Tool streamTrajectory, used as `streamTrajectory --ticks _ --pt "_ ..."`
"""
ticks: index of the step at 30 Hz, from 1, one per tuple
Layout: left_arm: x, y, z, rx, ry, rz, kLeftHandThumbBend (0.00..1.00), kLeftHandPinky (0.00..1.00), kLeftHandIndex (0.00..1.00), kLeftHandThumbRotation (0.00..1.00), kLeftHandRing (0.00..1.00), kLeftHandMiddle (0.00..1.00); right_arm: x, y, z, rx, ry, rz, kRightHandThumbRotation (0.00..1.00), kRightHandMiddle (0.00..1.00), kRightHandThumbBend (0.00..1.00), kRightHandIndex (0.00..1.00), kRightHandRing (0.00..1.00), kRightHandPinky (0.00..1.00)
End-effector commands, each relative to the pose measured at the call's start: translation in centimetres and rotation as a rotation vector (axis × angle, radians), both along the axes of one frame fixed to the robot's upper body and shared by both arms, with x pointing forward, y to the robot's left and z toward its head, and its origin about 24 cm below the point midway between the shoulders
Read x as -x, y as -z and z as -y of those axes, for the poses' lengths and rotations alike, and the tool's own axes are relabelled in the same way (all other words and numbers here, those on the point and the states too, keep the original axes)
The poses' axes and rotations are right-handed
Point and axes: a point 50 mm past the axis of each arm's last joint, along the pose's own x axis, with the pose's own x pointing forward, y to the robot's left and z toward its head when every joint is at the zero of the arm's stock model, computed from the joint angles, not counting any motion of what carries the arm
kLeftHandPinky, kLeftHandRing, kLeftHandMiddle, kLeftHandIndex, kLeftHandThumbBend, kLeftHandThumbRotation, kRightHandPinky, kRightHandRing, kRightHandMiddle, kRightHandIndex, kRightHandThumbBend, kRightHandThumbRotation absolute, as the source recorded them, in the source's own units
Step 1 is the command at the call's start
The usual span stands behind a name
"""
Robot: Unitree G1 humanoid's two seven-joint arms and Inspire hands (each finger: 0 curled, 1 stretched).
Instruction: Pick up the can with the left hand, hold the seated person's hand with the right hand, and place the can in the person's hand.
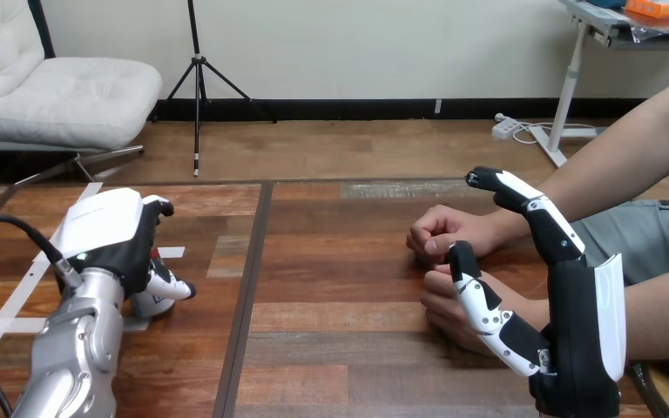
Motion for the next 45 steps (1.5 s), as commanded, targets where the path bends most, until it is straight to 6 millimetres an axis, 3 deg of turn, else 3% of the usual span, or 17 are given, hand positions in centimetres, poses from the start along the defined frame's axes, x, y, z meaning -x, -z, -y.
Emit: streamTrajectory --ticks 1,45 --pt "0.05 -0.15 0.20 0.000 0.026 0.026 0.77 0.63 0.81 0.10 0.73 0.79 -1.06 -1.15 -0.07 -0.014 -0.008 0.062 0.26 0.79 0.32 0.73 0.82 0.77" --pt "0.32 -0.46 0.12 0.075 0.067 0.145 0.78 0.62 0.79 0.10 0.70 0.77 -1.16 -1.21 -0.19 -0.016 0.007 0.073 0.26 0.79 0.32 0.72 0.80 0.73"
